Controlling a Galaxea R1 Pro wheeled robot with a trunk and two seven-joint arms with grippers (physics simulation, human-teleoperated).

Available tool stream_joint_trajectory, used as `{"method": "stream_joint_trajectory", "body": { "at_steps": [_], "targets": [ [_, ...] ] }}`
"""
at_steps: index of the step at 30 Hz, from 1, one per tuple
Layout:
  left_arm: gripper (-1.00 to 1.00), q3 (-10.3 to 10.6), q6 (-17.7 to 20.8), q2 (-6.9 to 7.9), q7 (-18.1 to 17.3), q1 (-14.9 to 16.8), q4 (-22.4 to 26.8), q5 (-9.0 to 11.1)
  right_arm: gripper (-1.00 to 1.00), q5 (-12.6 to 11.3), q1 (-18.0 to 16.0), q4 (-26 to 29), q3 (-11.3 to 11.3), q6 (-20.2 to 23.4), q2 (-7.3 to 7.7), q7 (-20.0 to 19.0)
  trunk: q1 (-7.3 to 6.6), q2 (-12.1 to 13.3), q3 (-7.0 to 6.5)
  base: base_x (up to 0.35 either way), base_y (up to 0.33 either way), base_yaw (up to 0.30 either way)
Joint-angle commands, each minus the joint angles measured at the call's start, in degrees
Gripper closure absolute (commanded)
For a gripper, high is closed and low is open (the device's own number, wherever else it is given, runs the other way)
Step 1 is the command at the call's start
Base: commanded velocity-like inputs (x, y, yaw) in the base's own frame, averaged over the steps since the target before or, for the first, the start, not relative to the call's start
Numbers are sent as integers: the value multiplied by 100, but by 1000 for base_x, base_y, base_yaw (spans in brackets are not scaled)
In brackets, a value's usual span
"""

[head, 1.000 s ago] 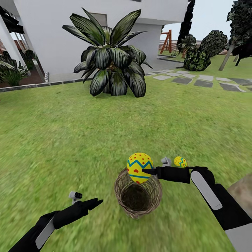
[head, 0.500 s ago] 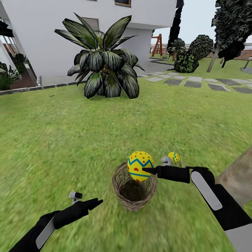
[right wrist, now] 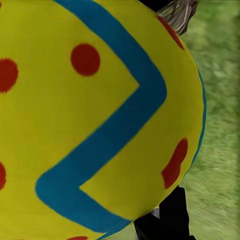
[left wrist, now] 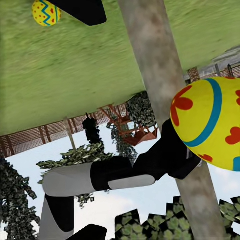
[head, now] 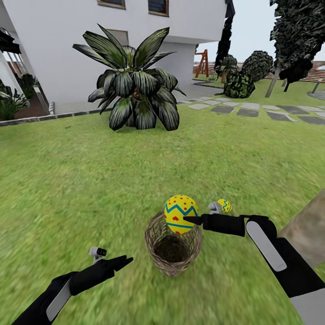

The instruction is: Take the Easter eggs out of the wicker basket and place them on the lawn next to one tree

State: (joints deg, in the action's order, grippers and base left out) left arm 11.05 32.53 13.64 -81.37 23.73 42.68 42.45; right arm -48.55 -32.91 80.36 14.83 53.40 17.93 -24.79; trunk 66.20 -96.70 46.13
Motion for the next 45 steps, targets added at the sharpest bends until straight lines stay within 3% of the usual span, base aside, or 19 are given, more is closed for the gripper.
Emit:
{"method": "stream_joint_trajectory", "body": {
  "at_steps": [1,9,13,30,35,38,40,42,45],
  "targets": [
    [-100,29,60,7,-6,3,2,44,100,21,-5,0,3,13,2,-43,0,-2,-5,0,0,0],
    [-100,45,60,-109,-2,5,-11,27,100,21,-5,-2,3,13,4,-44,0,-2,-79,0,0,0],
    [-100,278,60,-120,0,6,-7,31,100,21,-5,-3,3,13,1,-37,0,-2,-116,0,0,0],
    [-100,284,60,-125,7,7,-22,36,100,21,-5,-3,3,13,-1,-26,0,-2,-246,0,0,0],
    [-100,289,60,-238,29,3,-31,19,100,21,-5,-1,3,13,0,-17,0,-2,-292,0,0,47],
    [-100,398,2,-289,73,4,-37,21,100,21,-5,-3,3,13,0,-17,0,-2,-319,0,0,84],
    [-100,580,-223,-439,375,0,-41,29,100,21,-5,-3,3,13,0,-17,0,-2,-338,0,0,91],
    [-100,812,-331,-587,898,3,-76,34,100,21,-5,-3,3,13,0,-17,0,-2,-356,0,0,92],
    [-100,1039,-537,-708,1308,5,-307,30,100,21,-5,-3,3,13,0,-23,0,-2,-384,0,0,92]
  ]
}}
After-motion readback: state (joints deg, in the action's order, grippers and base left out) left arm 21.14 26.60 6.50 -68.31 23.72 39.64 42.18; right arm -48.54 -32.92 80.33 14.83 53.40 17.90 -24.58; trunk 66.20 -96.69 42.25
